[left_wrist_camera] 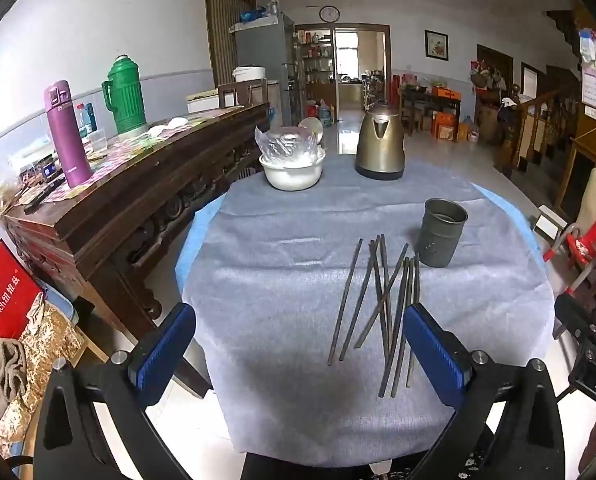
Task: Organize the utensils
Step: 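Move both tools toward the pile of dark chopsticks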
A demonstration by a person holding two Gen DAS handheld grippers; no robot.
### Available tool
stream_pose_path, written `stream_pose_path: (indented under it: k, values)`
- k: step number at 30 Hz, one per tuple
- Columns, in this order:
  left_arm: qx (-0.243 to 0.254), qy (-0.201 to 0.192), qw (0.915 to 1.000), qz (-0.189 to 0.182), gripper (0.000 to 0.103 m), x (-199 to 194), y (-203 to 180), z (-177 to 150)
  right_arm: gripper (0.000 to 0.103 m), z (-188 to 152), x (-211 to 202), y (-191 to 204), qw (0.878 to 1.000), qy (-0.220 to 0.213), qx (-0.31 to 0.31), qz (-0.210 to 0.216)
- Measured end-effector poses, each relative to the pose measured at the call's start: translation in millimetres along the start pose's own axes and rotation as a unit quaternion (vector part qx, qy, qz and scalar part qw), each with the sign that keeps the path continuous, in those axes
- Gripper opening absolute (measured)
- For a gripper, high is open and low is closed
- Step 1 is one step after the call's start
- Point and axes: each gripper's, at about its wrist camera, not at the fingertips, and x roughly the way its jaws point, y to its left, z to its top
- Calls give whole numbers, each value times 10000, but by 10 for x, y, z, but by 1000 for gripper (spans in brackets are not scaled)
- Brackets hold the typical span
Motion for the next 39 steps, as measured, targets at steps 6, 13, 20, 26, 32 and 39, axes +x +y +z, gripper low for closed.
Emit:
stream_pose_path:
  k: [6, 13, 20, 26, 32, 39]
  values:
    - [54, -17, 9999, 150, 103, -205, -67, -139, 103, -19, -50, -9, 9999, 17, 138, -14]
    - [22, -35, 9998, 184, 103, -192, -87, -203, 103, -36, -66, 31, 9999, 50, 135, -33]
    - [70, 44, 9998, 173, 103, -173, -103, -264, 103, -32, -83, 46, 9999, 13, 147, -22]
    - [160, 11, 9997, 160, 103, -204, -145, -259, 103, -4, -111, 72, 9999, -65, 128, -31]
    - [176, 23, 9997, 165, 103, -206, -150, -251, 103, -1, -111, 80, 9999, -86, 124, -31]
    - [182, 46, 9997, 164, 103, -199, -150, -256, 103, -6, -106, 89, 9999, -81, 114, -26]
